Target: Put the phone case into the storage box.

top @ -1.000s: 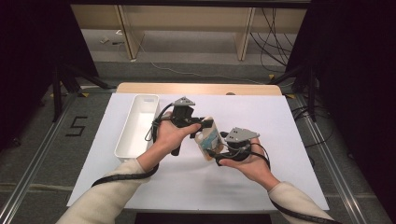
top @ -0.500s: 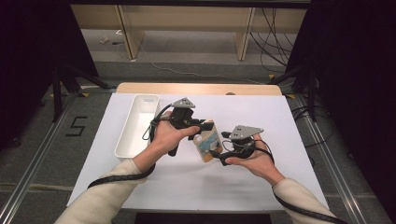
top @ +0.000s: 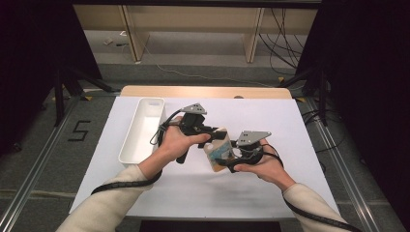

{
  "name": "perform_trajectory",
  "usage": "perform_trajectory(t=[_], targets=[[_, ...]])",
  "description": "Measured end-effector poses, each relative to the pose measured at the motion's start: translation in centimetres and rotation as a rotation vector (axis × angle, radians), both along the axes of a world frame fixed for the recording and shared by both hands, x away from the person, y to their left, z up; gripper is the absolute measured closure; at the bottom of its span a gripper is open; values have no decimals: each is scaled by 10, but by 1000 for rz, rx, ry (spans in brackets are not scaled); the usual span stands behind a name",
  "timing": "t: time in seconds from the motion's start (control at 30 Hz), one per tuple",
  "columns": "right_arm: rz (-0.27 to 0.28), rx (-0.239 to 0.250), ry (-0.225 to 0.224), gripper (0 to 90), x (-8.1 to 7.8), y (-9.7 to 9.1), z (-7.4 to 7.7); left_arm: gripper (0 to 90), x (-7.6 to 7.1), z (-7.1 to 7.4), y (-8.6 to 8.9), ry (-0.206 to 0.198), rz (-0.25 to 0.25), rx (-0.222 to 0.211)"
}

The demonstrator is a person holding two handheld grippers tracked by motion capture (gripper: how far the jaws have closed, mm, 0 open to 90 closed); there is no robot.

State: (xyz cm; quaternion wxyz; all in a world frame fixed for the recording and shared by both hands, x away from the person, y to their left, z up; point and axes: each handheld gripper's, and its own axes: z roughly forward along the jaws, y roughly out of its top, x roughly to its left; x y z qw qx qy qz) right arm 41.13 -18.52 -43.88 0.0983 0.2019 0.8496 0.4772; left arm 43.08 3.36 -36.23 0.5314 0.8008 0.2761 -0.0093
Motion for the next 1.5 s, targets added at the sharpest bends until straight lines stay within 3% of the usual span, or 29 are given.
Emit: perform_trajectory(t=[0.27,0.73,1.5], targets=[[26,8,5,448,1,-1,0,794,0,2,-1,-9,-13,5],[64,7,51,687,5,-5,1,791,-1,3,-1,-21,-43,7],[40,6,87,804,4,-6,1,778,0,1,1,-27,-70,-2]])
